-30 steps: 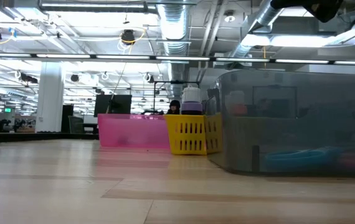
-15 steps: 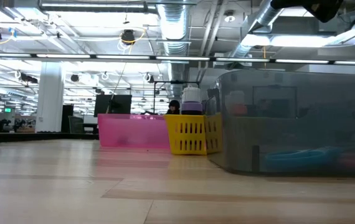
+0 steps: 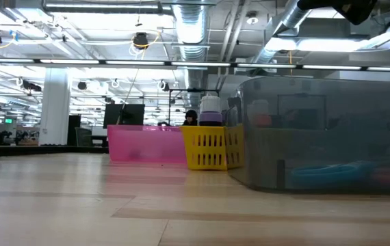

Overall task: Pick & Place Paint Supplies
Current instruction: Put the green scissors into the black bin

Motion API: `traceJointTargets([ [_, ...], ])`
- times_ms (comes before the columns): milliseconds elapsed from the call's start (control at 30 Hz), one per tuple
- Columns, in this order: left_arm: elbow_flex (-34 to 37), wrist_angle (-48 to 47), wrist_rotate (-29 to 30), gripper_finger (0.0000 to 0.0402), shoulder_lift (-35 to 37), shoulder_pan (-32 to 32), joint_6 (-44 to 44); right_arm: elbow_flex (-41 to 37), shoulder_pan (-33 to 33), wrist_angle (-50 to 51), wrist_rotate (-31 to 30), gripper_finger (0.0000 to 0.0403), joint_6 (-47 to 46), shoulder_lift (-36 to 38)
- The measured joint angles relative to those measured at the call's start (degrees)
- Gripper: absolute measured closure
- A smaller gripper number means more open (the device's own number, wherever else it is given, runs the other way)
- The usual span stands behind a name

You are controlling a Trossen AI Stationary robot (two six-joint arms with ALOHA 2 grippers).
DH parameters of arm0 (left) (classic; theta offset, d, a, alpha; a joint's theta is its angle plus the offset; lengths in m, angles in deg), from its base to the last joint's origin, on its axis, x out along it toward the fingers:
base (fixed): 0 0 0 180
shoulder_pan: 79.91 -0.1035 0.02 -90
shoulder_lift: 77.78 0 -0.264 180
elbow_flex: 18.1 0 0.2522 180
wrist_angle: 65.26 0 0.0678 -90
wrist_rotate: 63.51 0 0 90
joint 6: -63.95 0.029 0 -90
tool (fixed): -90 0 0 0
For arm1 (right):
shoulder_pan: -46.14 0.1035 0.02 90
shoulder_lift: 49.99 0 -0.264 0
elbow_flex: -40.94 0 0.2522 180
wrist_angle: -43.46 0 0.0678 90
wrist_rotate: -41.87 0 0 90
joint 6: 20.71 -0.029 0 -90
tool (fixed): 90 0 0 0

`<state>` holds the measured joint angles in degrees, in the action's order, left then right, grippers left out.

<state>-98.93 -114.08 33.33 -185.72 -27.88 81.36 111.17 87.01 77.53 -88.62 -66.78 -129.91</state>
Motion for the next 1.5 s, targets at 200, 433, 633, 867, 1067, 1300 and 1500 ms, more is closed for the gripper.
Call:
traceJointTargets([
  [200, 0.0, -0.01, -0.03, 0.03, 0.0, 0.0, -0.26, 0.0, 0.0, 0.0, 0.0, 0.0269, 0.01, 0.0],
  [433, 2.6, 3.33, -0.21, 0.03, 0.11, 0.0, -0.87, 0.0, -0.01, 0.0, 0.02, 0.0269, -0.01, 0.0],
  [633, 2.84, 3.79, 0.36, 0.03, 0.17, -0.24, -0.96, 0.0, 0.0, -0.01, 0.04, 0.0269, 0.0, 0.0],
  [867, 2.89, 3.9, 0.28, 0.03, 0.15, -0.37, -1.27, 0.0, 0.0, -0.02, 0.04, 0.0269, -0.01, 0.0],
  [1067, 2.91, 3.88, -2.24, 0.0315, 0.13, -0.61, -2.99, 0.0, 0.0, -0.02, 0.04, 0.0269, -0.01, 0.0],
  [1300, 2.95, 3.77, -4.06, 0.0387, 0.09, -1.03, -4.46, 0.0, 0.0, -0.07, 0.05, 0.0269, -0.02, 0.0],
  [1500, 3.09, 3.96, -4.88, 0.0393, 0.09, -1.25, -5.64, 0.0, 0.0, -0.22, 0.17, 0.0269, -0.03, 0.0],
])
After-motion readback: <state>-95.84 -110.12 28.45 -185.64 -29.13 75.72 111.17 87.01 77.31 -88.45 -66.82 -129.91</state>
